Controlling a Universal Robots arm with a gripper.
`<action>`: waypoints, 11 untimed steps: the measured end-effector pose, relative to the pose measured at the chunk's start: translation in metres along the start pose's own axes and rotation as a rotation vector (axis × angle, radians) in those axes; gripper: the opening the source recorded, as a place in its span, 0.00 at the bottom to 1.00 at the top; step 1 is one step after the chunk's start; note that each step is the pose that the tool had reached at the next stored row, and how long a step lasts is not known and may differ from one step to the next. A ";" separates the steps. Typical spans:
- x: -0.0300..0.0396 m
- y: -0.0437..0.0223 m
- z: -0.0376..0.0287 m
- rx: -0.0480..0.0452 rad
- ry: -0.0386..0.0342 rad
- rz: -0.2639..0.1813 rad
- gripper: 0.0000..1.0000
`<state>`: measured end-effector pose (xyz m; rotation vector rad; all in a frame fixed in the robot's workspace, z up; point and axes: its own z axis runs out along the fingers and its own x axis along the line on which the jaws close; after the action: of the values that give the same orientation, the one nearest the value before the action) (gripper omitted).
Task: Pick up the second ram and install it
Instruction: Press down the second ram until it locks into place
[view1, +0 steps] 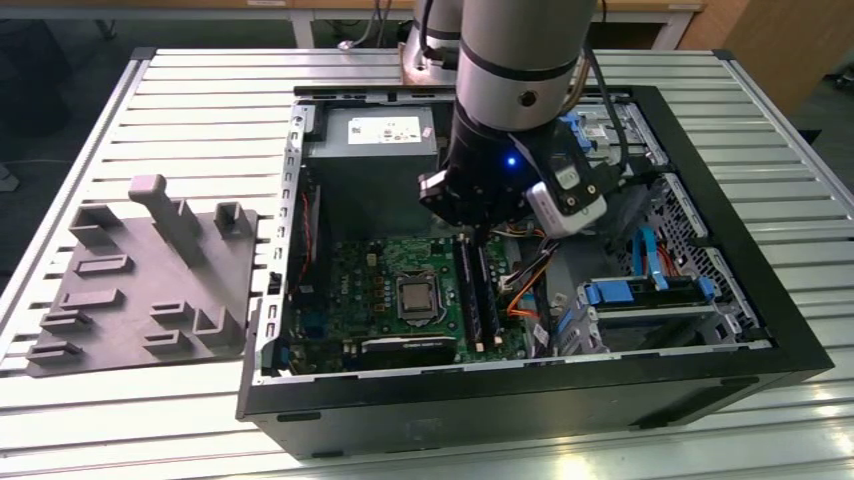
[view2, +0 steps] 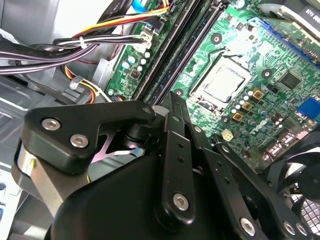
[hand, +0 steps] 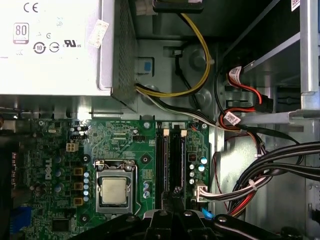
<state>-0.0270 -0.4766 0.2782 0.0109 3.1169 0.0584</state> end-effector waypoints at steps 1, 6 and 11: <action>0.0000 -0.0005 0.0000 0.0000 0.0000 0.000 0.11; 0.0000 -0.0023 -0.0001 0.0000 0.0000 0.000 0.11; 0.0000 -0.0043 -0.0001 0.0000 0.0000 0.000 0.11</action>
<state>-0.0270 -0.4809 0.2782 0.0109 3.1169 0.0584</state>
